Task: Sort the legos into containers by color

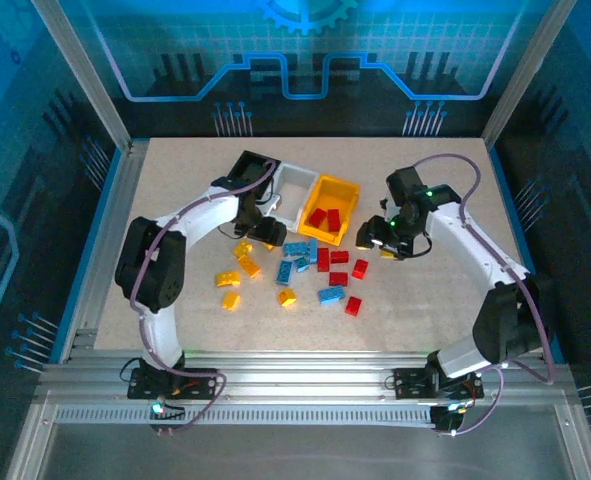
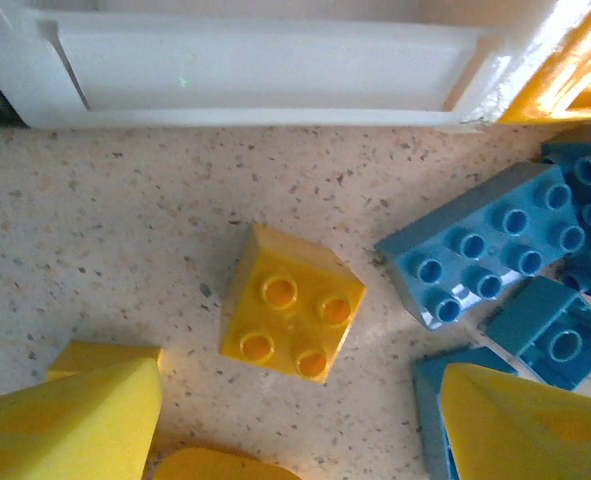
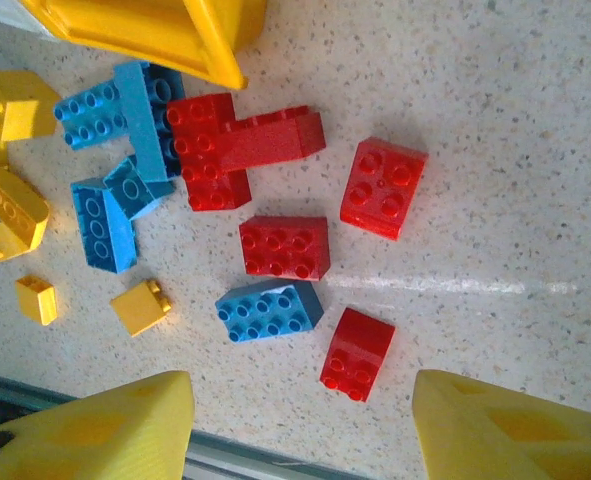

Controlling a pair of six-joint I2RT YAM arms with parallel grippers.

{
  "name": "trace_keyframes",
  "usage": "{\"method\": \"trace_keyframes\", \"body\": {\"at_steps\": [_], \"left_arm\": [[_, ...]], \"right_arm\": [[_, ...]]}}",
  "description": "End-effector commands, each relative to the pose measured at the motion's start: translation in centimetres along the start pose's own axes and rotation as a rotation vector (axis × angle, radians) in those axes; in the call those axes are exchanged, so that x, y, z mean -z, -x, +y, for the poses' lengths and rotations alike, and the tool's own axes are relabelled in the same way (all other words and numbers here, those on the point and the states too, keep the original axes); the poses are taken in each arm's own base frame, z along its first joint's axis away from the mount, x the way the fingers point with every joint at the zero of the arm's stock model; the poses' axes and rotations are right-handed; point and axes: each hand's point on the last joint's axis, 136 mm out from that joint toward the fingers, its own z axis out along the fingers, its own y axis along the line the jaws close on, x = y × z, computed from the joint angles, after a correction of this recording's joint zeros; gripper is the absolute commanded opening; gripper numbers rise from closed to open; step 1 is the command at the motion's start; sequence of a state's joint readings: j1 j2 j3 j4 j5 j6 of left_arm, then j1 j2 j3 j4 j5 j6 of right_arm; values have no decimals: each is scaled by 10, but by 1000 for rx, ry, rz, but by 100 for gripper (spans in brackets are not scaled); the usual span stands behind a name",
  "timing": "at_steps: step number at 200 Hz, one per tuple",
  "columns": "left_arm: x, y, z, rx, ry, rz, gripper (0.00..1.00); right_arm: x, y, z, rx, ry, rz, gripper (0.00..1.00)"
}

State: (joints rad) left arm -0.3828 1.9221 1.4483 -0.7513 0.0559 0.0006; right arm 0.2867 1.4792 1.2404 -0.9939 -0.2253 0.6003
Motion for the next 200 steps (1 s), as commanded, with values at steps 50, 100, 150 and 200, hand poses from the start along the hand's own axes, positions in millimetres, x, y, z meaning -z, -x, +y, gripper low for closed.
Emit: {"method": "trace_keyframes", "body": {"at_steps": [50, 100, 150, 200], "left_arm": [[-22, 14, 7, -39, 38, 26, 67], [-38, 10, 9, -30, 39, 60, 63], [-46, 14, 11, -15, 46, 61, 53], [-38, 11, 8, 14, 34, 57, 30]], "right_arm": [[8, -1, 0, -3, 29, -5, 61], [7, -2, -5, -14, 23, -3, 61], [10, -1, -4, -18, 28, -12, 61], [8, -1, -4, -26, 32, -15, 61]]}}
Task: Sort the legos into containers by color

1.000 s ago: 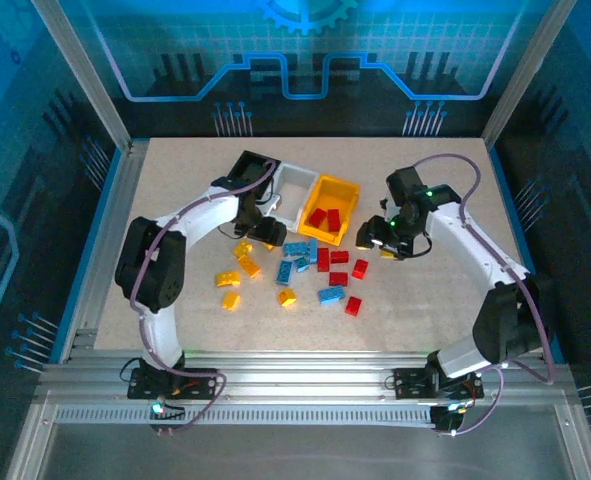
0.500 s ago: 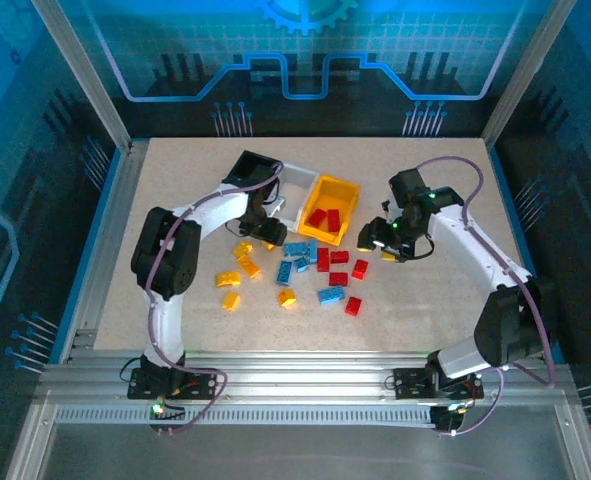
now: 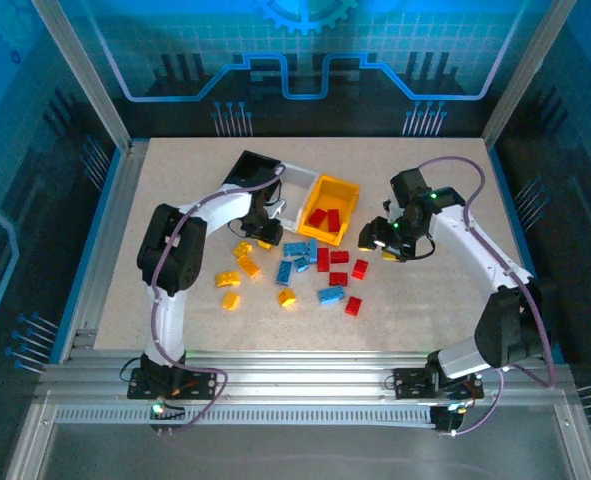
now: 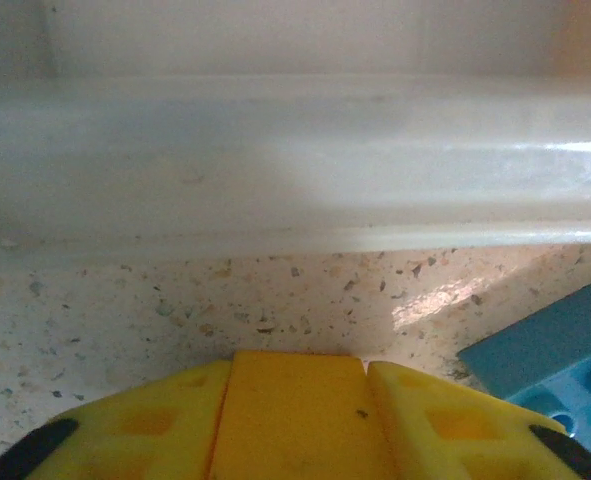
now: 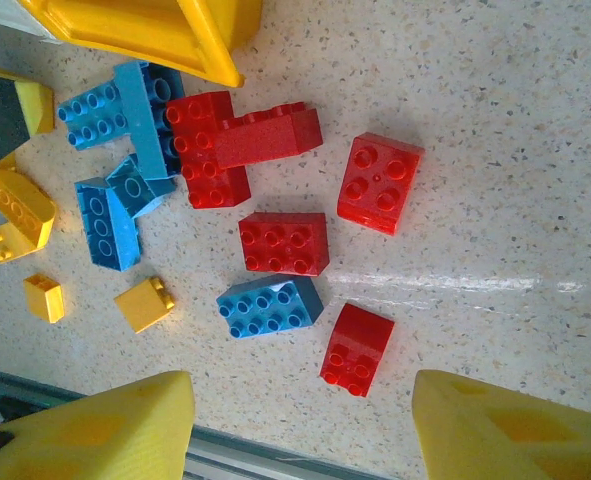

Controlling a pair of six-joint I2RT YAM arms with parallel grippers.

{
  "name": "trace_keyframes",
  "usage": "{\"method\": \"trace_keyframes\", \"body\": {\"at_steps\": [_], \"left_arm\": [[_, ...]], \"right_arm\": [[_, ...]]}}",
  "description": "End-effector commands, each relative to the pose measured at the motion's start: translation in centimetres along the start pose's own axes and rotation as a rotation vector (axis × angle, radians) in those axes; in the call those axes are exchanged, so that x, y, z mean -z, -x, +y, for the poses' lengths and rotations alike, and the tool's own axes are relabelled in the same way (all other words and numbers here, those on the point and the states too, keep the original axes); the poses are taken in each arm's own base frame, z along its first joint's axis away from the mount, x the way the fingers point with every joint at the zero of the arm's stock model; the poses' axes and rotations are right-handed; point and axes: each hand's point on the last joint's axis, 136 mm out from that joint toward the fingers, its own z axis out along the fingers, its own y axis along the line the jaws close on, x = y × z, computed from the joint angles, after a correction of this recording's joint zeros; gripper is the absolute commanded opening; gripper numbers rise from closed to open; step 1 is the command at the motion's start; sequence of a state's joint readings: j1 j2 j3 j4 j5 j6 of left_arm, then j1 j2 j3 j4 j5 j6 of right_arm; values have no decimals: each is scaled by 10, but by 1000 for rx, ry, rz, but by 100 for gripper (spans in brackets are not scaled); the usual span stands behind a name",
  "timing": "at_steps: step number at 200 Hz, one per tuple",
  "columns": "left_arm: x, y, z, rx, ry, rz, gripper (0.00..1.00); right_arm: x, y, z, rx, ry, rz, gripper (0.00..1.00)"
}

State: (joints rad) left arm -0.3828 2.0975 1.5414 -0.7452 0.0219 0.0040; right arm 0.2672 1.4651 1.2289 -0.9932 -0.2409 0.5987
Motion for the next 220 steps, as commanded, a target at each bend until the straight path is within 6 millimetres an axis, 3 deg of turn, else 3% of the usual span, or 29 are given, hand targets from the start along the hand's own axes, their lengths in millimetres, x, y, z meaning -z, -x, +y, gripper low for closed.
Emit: {"method": "trace_keyframes", "body": {"at_steps": [1, 56, 95, 124, 151, 172, 220], "left_arm": [[10, 3, -3, 10, -6, -17, 30], [46, -19, -6, 93, -49, -50, 30], [92, -17, -13, 262, -222, -146, 31], [125, 6, -13, 374, -351, -242, 31], [140, 38, -9, 467, -429, -302, 31], [140, 66, -7, 520, -463, -327, 31], [118, 114, -1, 590, -474, -326, 31]], "right_arm": [[5, -1, -1, -10, 18, -12, 61], [-7, -4, 2, -24, 40, -10, 61], [-22, -12, 5, -22, 42, 10, 61], [-31, -16, 5, -30, 43, 18, 62], [-34, -19, 3, -33, 39, 20, 62], [-34, -22, -1, -33, 27, 21, 62], [-36, -37, -19, -39, -20, 33, 65]]}}
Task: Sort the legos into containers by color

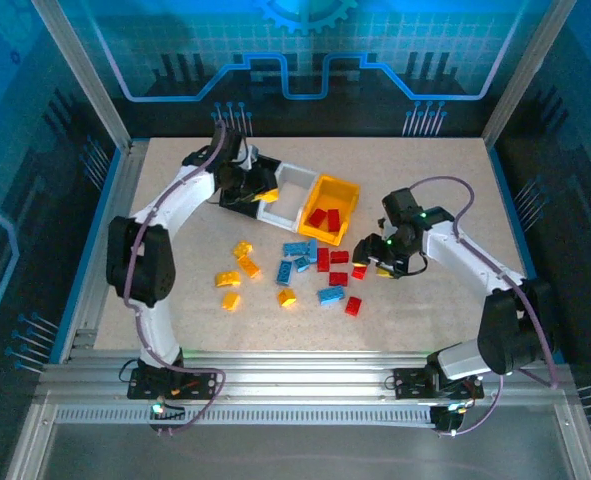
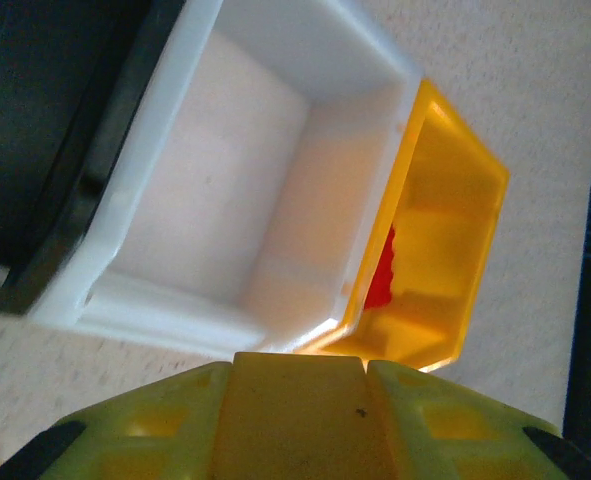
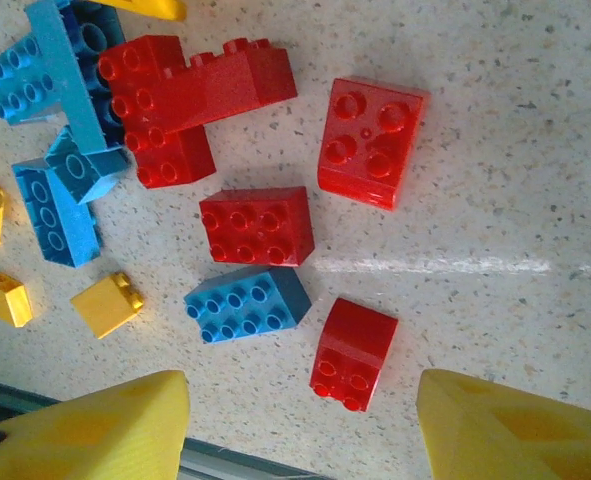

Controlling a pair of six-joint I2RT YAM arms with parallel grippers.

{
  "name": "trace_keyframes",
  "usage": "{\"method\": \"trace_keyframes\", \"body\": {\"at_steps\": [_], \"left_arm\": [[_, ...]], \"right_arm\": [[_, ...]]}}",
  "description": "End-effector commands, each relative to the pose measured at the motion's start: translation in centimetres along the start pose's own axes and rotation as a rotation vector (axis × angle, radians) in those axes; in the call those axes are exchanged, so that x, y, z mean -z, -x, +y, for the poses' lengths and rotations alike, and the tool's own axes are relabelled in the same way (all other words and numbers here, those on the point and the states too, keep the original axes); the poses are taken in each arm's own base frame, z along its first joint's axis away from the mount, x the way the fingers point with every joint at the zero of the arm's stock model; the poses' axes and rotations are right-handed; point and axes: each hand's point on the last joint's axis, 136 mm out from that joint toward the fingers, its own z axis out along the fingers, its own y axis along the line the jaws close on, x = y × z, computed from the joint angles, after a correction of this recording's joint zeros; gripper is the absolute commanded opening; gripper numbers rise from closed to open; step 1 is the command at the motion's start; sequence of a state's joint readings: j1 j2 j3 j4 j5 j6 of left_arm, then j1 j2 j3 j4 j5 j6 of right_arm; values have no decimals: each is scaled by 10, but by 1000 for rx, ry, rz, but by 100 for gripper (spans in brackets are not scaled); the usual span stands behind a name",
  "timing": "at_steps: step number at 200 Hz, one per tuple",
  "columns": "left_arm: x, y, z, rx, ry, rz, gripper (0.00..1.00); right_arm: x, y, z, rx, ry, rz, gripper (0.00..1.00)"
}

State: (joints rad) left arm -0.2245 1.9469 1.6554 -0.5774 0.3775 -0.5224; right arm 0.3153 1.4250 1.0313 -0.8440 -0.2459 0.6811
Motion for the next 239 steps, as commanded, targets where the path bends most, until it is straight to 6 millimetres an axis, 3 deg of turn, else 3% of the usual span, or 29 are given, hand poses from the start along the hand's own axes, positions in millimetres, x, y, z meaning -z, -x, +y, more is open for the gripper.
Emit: {"method": "trace_keyframes", "body": {"at_steps": [1, 63, 104, 121, 174, 239], "left_arm": [[-15, 15, -7, 63, -29, 5, 31], [-46, 27, -10, 37, -1, 35, 31], [-52, 30, -10, 28, -4, 47, 40], [-50, 31, -12, 14, -3, 48, 46], [-43, 29, -14, -9, -4, 49, 53], [-11, 13, -20, -42, -12, 26, 59]], "right_arm": [[2, -12, -7, 2, -22, 4, 65], [-2, -17, -19, -10, -62, 14, 70], [-6, -15, -19, -21, -68, 20, 73], [-6, -13, -17, -25, -67, 24, 73], [-8, -12, -11, -14, -85, 27, 75], [-21, -32, -21, 25, -192, 74, 75]]}}
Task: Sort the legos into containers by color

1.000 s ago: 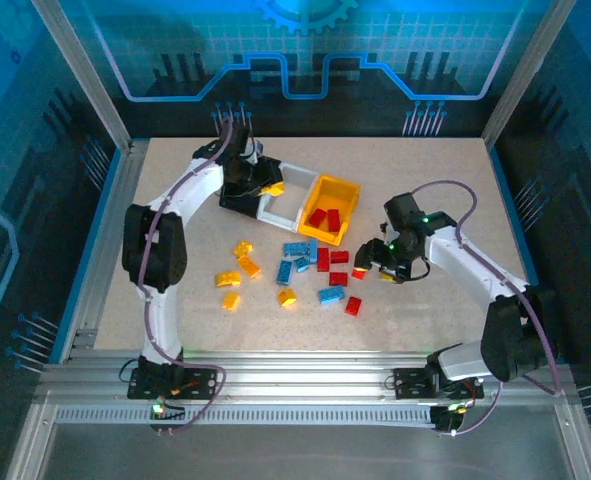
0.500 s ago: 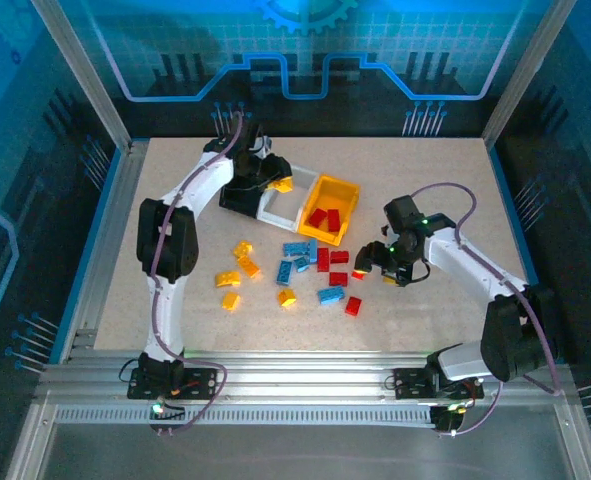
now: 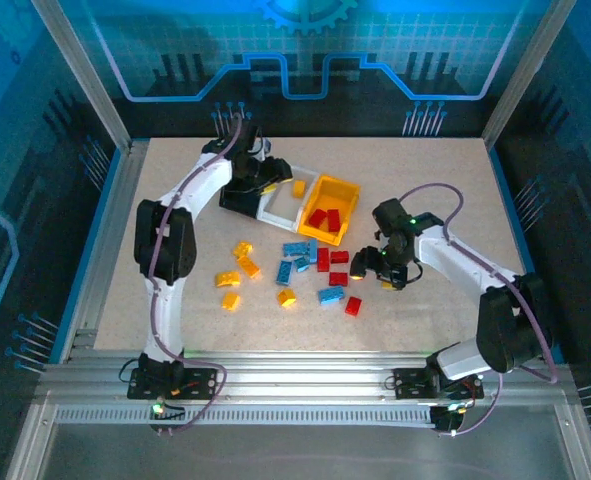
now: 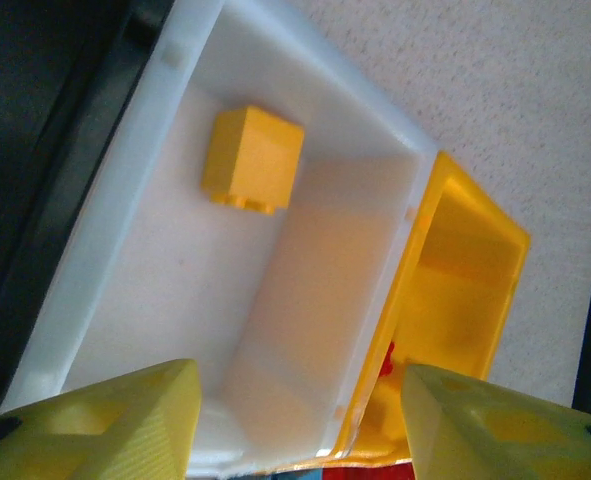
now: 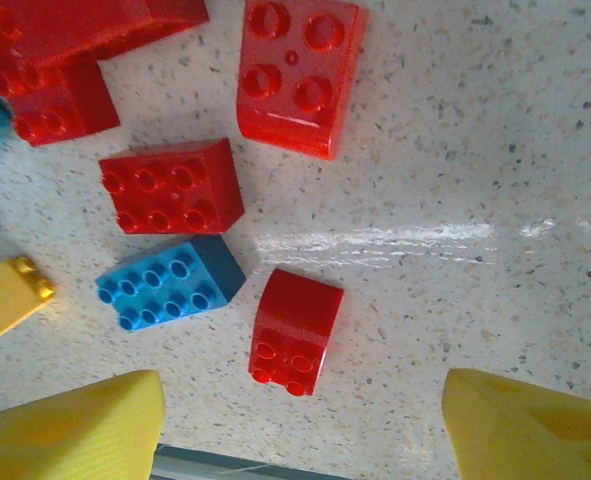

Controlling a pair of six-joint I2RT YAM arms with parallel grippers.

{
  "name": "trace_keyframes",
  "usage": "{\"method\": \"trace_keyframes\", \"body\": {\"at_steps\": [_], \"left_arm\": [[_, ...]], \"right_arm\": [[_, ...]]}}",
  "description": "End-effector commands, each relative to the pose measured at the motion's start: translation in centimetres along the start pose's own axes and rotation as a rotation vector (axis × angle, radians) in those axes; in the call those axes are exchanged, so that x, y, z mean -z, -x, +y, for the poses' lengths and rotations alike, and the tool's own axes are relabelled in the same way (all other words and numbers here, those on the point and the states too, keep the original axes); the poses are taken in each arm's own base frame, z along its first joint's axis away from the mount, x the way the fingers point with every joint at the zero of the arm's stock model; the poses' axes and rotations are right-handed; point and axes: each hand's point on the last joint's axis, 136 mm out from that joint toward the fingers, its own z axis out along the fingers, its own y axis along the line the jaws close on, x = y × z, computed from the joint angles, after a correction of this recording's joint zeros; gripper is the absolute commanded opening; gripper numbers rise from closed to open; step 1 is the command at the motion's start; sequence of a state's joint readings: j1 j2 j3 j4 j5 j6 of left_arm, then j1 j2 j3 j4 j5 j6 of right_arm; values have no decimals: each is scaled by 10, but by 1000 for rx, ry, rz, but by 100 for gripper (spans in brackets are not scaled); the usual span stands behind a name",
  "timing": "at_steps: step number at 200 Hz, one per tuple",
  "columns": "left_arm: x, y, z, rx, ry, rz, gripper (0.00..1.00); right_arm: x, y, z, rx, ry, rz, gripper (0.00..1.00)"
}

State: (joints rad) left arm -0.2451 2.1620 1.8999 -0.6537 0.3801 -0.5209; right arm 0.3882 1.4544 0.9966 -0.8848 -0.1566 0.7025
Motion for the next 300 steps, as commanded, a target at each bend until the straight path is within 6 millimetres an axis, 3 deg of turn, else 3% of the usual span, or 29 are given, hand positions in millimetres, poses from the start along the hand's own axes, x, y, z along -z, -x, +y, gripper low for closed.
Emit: {"method": "trace_keyframes", "body": {"at_steps": [1, 38, 77, 154, 194, 247, 300], "left_arm": [[34, -9, -16, -48, -28, -25, 59], [57, -38, -9, -61, -21, -31, 65], [83, -75, 13, -50, 2, -35, 69], [112, -141, 55, -5, 38, -16, 74], [120, -154, 65, 4, 49, -16, 75], [120, -154, 67, 6, 47, -18, 76], [116, -155, 70, 6, 50, -3, 77]], "right_arm": [[-4, -10, -4, 8, -62, 20, 75], [-18, -23, 1, 29, -73, 33, 74], [-35, -32, 4, 54, -97, 50, 72], [-68, -30, 7, 86, -137, 93, 66], [-78, -30, 6, 93, -153, 106, 63], [-87, -35, -4, 87, -179, 124, 55], [-83, -36, -9, 81, -196, 110, 41]]}}
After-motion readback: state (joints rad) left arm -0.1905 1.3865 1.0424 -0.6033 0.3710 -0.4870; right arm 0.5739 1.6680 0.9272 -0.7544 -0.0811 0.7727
